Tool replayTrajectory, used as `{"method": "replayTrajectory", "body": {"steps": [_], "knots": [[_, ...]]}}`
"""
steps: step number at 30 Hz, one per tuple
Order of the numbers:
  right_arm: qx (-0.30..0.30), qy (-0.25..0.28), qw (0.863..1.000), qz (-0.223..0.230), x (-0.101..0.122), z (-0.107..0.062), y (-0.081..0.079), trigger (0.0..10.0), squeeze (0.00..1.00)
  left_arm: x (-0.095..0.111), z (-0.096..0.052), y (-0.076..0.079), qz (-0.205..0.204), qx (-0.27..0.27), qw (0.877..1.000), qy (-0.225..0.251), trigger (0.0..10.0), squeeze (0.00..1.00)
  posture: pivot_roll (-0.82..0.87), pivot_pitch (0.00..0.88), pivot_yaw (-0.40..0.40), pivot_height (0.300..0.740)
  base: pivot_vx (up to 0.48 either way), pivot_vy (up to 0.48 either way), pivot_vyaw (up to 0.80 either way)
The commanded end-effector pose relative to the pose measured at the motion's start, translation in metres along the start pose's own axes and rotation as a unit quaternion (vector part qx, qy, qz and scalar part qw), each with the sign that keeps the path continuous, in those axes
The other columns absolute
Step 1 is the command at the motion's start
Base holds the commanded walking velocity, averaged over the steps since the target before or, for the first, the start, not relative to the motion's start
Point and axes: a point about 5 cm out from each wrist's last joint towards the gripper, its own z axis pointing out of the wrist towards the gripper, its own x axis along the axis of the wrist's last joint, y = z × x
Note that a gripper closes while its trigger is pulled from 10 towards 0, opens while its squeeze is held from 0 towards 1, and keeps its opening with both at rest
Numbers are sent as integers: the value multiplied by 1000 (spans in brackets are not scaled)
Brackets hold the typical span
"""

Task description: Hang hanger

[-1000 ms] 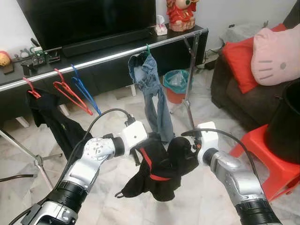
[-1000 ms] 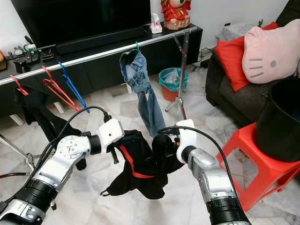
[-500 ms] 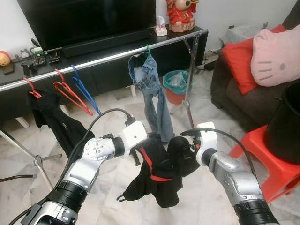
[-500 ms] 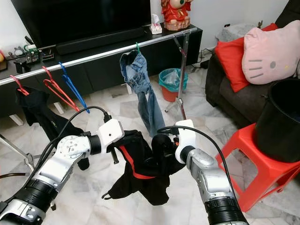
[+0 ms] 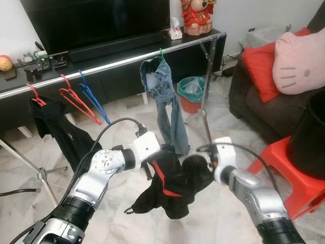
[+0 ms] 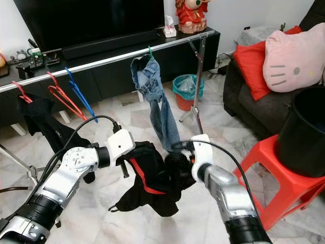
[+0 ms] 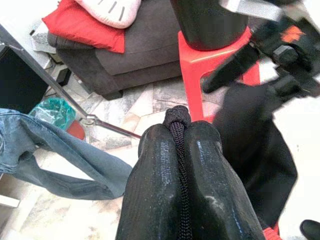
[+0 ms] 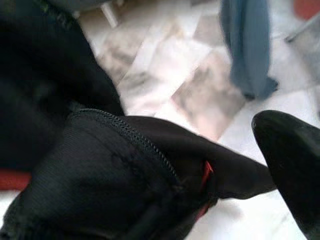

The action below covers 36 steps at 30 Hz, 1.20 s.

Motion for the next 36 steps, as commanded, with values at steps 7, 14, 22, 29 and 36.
{"method": "replayTrajectory", "body": {"steps": [7,14,22,29,36], "knots": [[103,-32,990,-88,-4,-6,-15,10000,0,4,1,-2,8,-3,1000,3,10000,0,56,14,85,740,0,0,0],[111,-128,970,-175,-37,-10,-9,10000,0,3,-1,-2,11,-6,1000,0,10000,0,63,20,91,740,0,0,0],[-44,-28,998,44,-15,-1,25,10000,0,3,-1,-2,11,-10,1000,-2,10000,0,63,20,96,740,0,0,0],[-1,47,987,151,-3,1,18,10000,0,3,-1,-2,11,-14,1000,-4,10000,0,66,19,97,740,0,0,0],[89,13,995,43,-7,1,-11,10000,0,3,-1,-2,14,-15,1000,-5,10000,0,66,14,96,740,0,0,0]]}}
